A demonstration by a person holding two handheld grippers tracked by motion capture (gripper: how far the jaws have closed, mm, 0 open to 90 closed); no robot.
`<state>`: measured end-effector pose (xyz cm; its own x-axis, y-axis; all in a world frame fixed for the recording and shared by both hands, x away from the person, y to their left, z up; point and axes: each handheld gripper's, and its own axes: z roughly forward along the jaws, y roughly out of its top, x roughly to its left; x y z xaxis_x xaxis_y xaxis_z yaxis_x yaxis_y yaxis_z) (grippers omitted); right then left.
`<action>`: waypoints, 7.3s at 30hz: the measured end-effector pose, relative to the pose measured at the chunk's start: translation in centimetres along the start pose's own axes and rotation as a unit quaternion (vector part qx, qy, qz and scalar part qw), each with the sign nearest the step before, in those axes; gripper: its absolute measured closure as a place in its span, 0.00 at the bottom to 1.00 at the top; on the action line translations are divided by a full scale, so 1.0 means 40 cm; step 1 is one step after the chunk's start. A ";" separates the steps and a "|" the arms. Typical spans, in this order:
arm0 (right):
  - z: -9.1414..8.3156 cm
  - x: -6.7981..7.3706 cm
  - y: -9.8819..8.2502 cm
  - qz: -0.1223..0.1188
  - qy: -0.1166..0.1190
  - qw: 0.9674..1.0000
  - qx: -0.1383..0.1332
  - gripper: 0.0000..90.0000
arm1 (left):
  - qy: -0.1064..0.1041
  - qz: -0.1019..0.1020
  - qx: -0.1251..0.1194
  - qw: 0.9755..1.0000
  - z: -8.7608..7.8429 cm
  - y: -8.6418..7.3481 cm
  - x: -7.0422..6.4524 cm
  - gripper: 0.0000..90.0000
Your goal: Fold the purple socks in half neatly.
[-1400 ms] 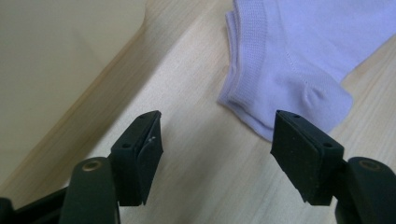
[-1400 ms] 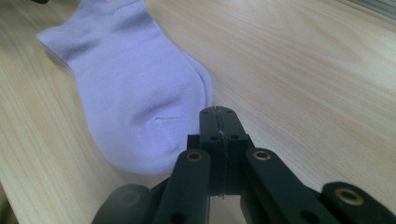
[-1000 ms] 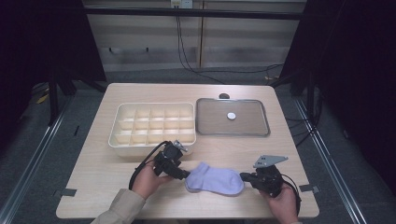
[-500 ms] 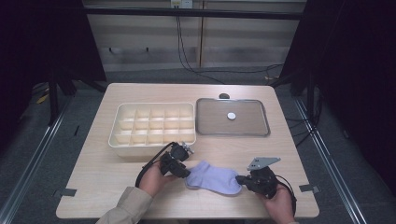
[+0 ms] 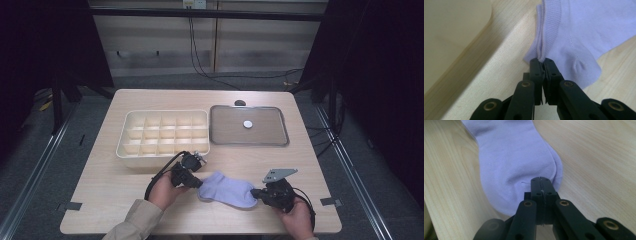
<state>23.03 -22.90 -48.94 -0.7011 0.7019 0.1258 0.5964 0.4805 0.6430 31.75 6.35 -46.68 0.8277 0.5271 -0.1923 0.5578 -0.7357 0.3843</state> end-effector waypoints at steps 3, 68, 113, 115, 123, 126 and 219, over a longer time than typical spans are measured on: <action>0.001 0.001 0.001 -0.006 -0.002 1.000 0.000 1.00 | -0.003 0.000 0.000 1.000 -0.005 -0.001 0.001 0.96; 0.038 0.040 0.033 -0.025 0.025 0.999 -0.001 1.00 | -0.063 -0.020 -0.001 0.998 -0.099 0.046 -0.008 0.91; 0.088 0.075 0.081 -0.047 0.054 0.997 -0.001 1.00 | -0.067 -0.021 -0.002 0.998 -0.138 0.045 -0.016 0.91; 0.092 0.079 0.085 -0.048 0.057 0.997 -0.001 1.00 | -0.067 -0.020 0.004 0.998 -0.137 0.046 -0.016 0.91; 0.098 0.083 0.089 -0.048 0.062 0.997 -0.004 1.00 | -0.070 -0.022 0.008 0.997 -0.137 0.046 -0.019 0.91; 0.098 0.084 0.089 -0.048 0.062 0.997 -0.003 1.00 | -0.070 -0.020 0.007 0.997 -0.137 0.047 -0.023 0.92; 0.100 0.078 0.083 -0.067 0.064 0.996 0.013 0.99 | -0.070 -0.007 0.011 0.997 -0.160 0.071 -0.046 0.92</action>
<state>24.40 -17.00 -49.44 -0.8186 0.5580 0.1362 0.5021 0.5800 0.6414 31.41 6.00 -39.47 0.8189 0.4751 -0.3220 0.5700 -0.7385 0.3601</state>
